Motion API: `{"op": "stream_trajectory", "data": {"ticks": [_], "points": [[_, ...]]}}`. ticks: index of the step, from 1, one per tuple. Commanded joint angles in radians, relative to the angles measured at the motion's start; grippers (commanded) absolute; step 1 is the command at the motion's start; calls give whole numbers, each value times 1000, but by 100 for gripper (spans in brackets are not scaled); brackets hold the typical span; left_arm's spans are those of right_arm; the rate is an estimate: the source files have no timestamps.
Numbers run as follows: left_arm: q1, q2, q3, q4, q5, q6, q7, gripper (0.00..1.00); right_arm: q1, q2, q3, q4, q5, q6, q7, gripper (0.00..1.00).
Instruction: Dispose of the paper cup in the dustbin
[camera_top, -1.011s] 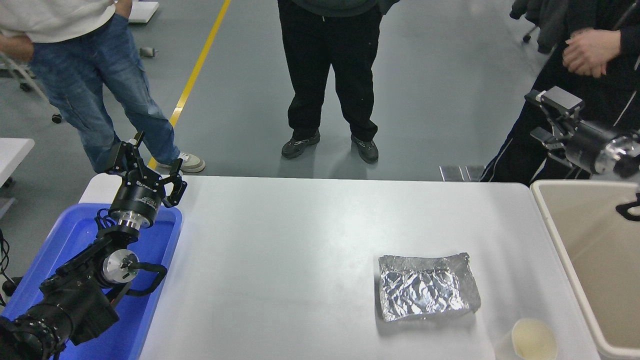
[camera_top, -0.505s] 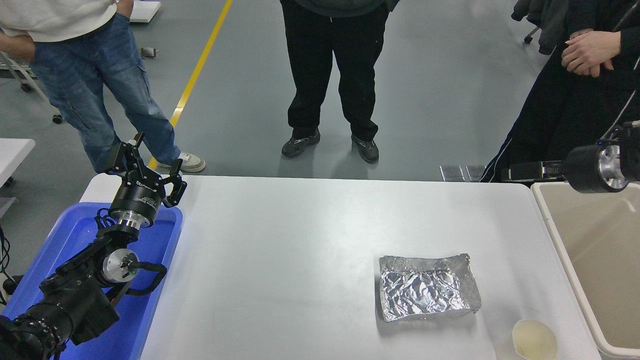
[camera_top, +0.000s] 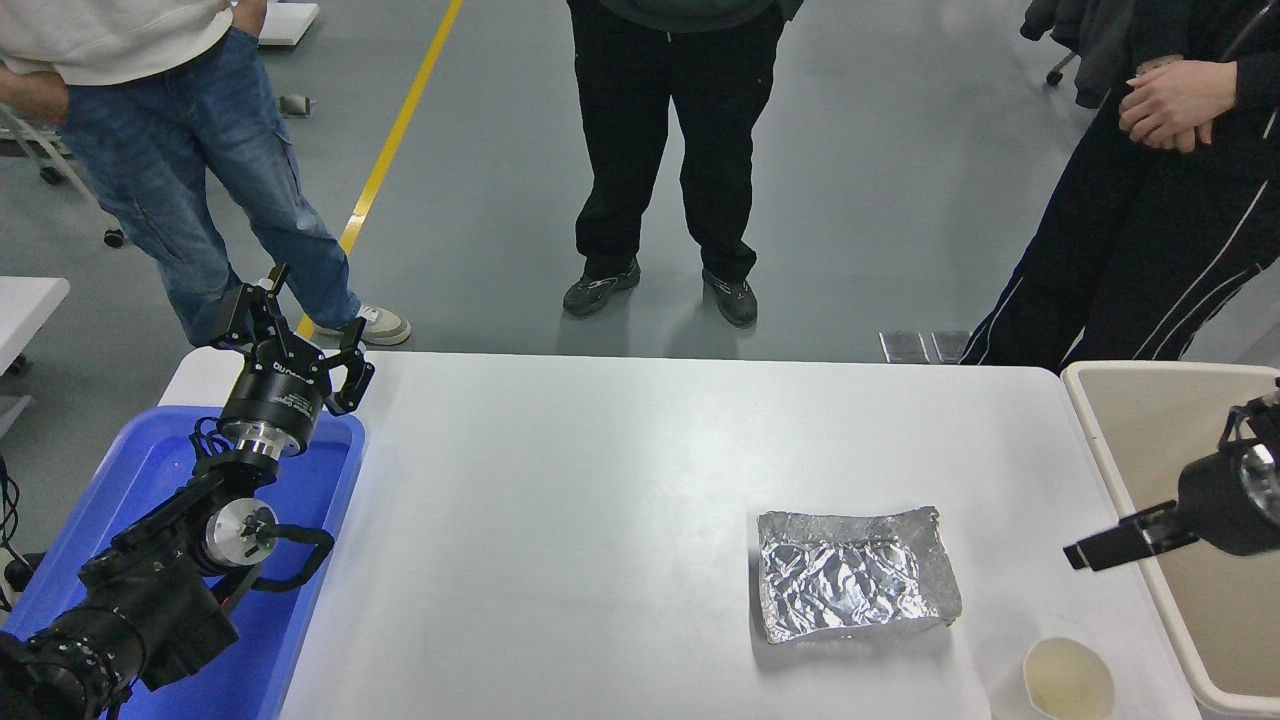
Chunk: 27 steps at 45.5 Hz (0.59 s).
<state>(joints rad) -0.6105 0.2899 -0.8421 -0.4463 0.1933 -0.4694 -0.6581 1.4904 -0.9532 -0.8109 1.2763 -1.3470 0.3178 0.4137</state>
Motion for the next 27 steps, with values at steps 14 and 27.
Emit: {"op": "stream_trajectory", "data": {"ticks": [14, 27], "points": [[0, 0, 0, 0, 0, 0, 0, 100, -163, -38, 91, 52, -18, -10, -1, 99], [0, 0, 0, 0, 0, 0, 0, 100, -317, -36, 237, 18, -15, -32, -3, 99]]}}
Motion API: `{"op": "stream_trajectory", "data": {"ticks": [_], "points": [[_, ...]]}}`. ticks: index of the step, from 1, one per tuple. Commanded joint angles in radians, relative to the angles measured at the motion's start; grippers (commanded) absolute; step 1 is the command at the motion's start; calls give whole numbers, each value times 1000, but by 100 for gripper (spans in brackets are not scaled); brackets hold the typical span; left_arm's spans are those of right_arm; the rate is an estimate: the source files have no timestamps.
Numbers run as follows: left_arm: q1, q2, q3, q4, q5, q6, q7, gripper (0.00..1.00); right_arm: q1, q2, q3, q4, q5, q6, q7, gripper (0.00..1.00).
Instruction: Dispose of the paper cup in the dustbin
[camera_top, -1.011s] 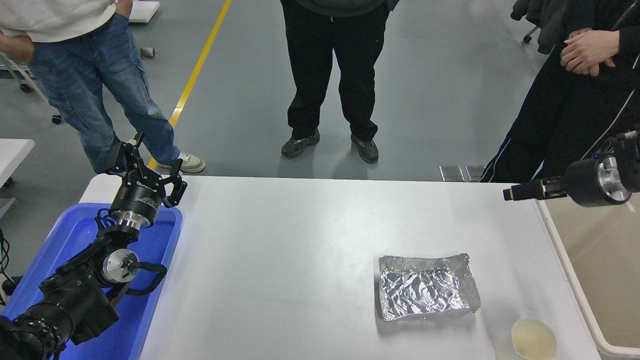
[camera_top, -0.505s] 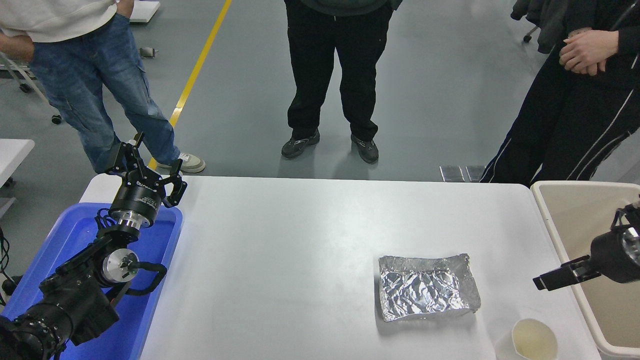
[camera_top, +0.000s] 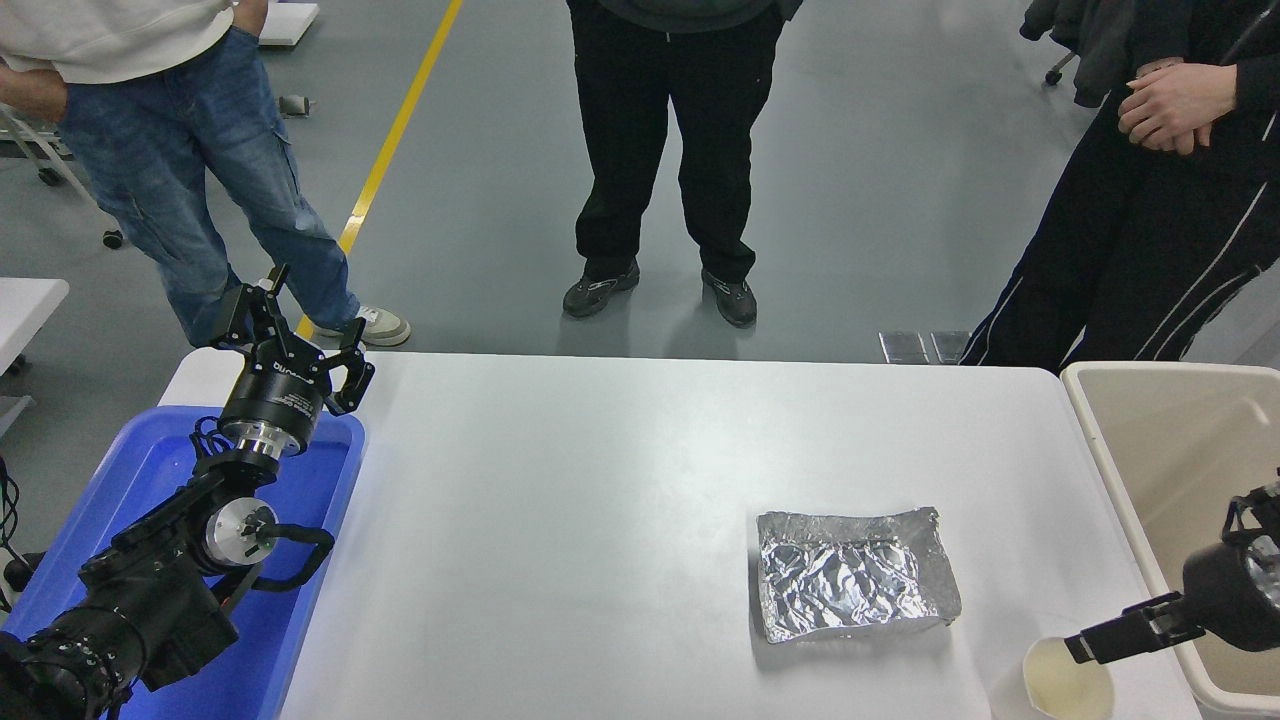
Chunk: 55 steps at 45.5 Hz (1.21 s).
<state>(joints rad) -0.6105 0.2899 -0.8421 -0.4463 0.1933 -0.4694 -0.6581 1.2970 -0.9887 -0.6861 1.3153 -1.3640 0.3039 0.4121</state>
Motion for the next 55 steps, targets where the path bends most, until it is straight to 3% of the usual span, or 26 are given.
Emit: {"op": "stream_trajectory", "data": {"ticks": [1, 11, 19, 24, 28, 31, 32, 55], "points": [[0, 0, 0, 0, 0, 0, 0, 100, -137, -1, 123, -25, 2, -20, -1, 99], [0, 0, 0, 0, 0, 0, 0, 100, -229, 7, 178, -74, -6, -32, 1, 97], [0, 0, 0, 0, 0, 0, 0, 100, -257, 28, 178, -111, -6, -77, 1, 82], [0, 0, 0, 0, 0, 0, 0, 100, -274, 36, 178, -131, -7, -83, 2, 53], [0, 0, 0, 0, 0, 0, 0, 100, -275, 38, 177, -146, -9, -83, 2, 23], [0, 0, 0, 0, 0, 0, 0, 100, -277, 42, 177, -154, -9, -83, 2, 10], [0, 0, 0, 0, 0, 0, 0, 100, -277, 42, 175, -159, -9, -83, 4, 0], [0, 0, 0, 0, 0, 0, 0, 100, -265, 42, 177, -156, -6, -83, 5, 0]]}}
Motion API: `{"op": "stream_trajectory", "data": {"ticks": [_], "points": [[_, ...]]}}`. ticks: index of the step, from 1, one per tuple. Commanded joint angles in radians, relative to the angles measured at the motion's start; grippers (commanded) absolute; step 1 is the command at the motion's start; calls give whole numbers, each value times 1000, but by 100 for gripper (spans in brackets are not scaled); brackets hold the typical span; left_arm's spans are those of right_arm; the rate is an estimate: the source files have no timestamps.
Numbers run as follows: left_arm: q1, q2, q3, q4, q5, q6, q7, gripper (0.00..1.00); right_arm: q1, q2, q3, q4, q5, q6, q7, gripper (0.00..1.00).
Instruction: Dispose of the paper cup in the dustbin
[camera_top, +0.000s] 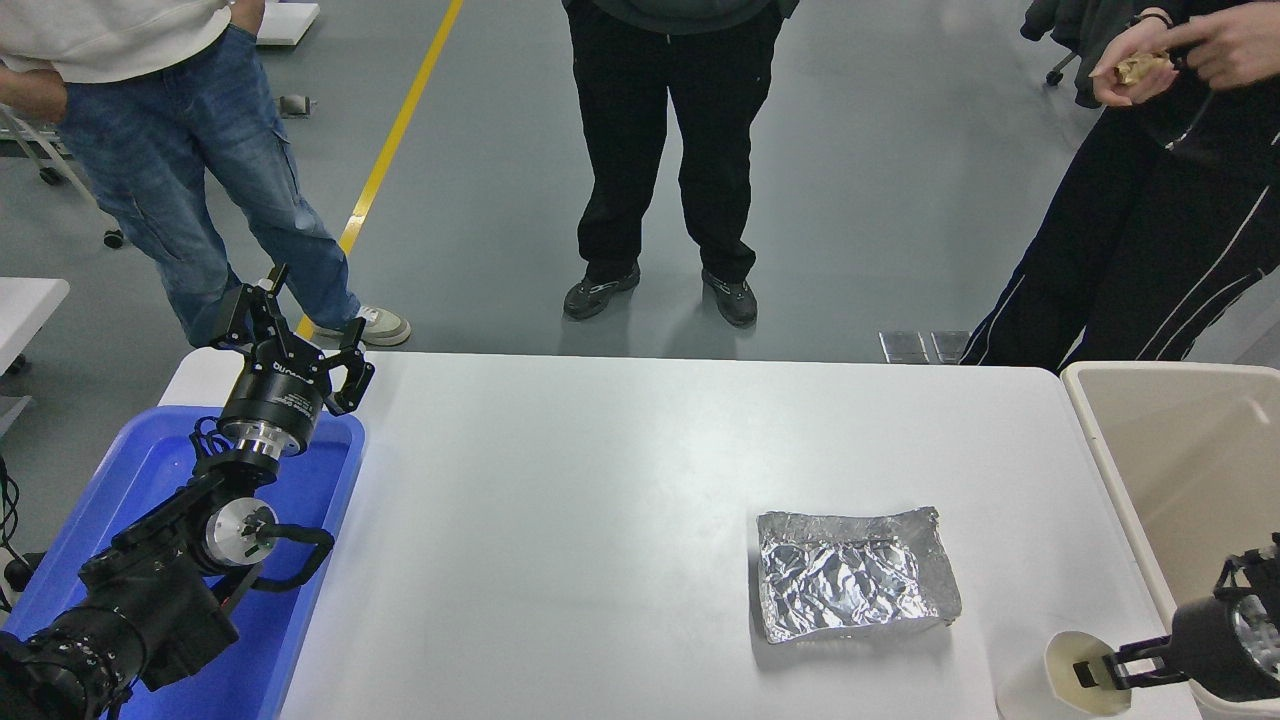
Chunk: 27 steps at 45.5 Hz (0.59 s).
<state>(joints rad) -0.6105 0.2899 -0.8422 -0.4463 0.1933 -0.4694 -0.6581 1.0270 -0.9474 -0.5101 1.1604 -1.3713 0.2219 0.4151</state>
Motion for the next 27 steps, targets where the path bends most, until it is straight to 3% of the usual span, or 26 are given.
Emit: {"op": "stream_trajectory", "data": {"ticks": [1, 17, 27], "points": [[0, 0, 0, 0, 0, 0, 0, 100, 7, -1, 2, -1, 3, -1, 5, 0], [0, 0, 0, 0, 0, 0, 0, 100, 48, -163, 225, 107, 29, 14, 91, 0], [0, 0, 0, 0, 0, 0, 0, 100, 140, -303, 332, 194, 95, 115, 97, 0]]}}
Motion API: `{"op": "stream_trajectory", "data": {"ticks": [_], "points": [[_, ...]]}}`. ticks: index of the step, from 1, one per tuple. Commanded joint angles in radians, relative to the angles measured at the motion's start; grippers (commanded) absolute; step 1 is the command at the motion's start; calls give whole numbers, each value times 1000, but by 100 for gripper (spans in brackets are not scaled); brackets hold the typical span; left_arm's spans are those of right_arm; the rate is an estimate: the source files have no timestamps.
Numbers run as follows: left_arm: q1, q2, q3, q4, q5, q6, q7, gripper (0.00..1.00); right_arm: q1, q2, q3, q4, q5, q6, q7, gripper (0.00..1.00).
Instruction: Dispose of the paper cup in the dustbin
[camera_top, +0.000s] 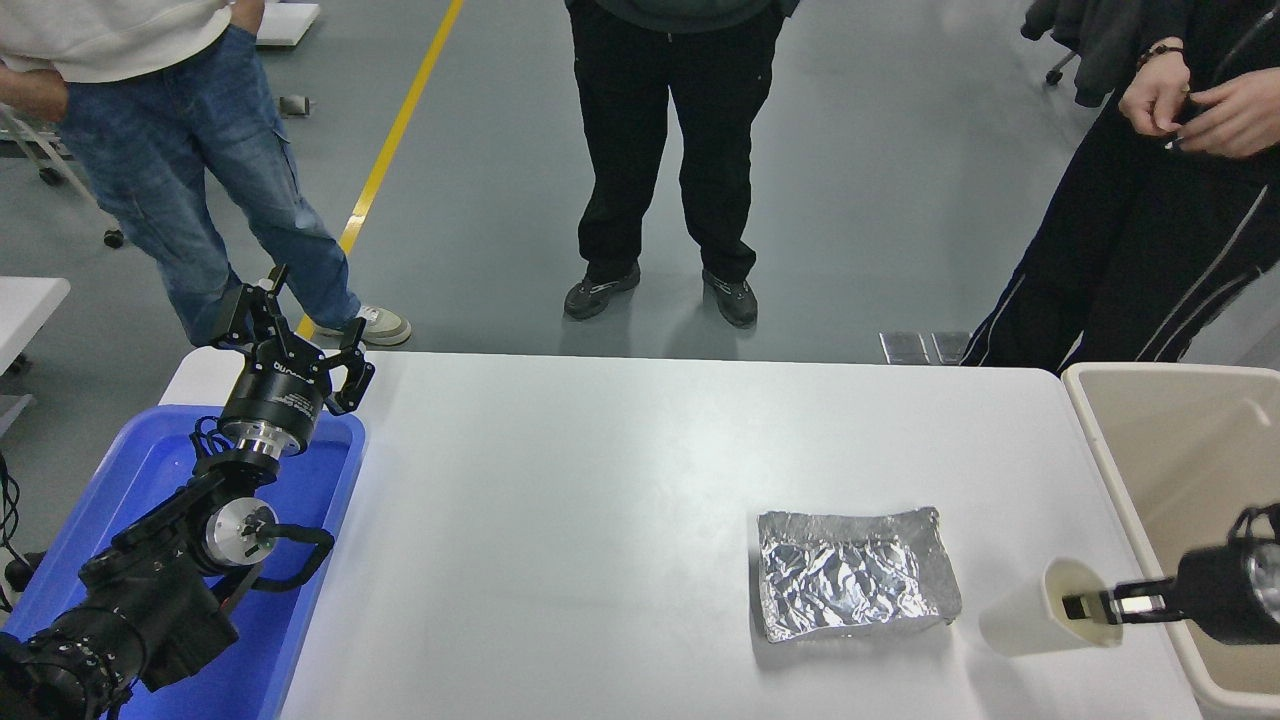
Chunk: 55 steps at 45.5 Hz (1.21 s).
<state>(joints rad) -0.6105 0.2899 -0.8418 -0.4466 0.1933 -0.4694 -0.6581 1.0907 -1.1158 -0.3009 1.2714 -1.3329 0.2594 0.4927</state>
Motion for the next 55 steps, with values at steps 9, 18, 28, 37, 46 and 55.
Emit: {"op": "stream_trajectory", "data": {"ticks": [9, 18, 28, 37, 46, 55], "points": [[0, 0, 0, 0, 0, 0, 0, 100, 179, -205, 210, 85, 138, 224, 47, 0], [0, 0, 0, 0, 0, 0, 0, 100, 229, -233, 298, 74, 182, 310, 47, 0], [0, 0, 0, 0, 0, 0, 0, 100, 233, -237, 309, 74, 184, 322, 47, 0], [0, 0, 0, 0, 0, 0, 0, 100, 229, -223, 307, -7, 184, 316, 46, 0], [0, 0, 0, 0, 0, 0, 0, 100, 195, -87, 279, -396, 256, 311, 44, 0], [0, 0, 0, 2, 0, 0, 0, 100, 121, 115, 270, -898, 300, 311, 43, 0]]}}
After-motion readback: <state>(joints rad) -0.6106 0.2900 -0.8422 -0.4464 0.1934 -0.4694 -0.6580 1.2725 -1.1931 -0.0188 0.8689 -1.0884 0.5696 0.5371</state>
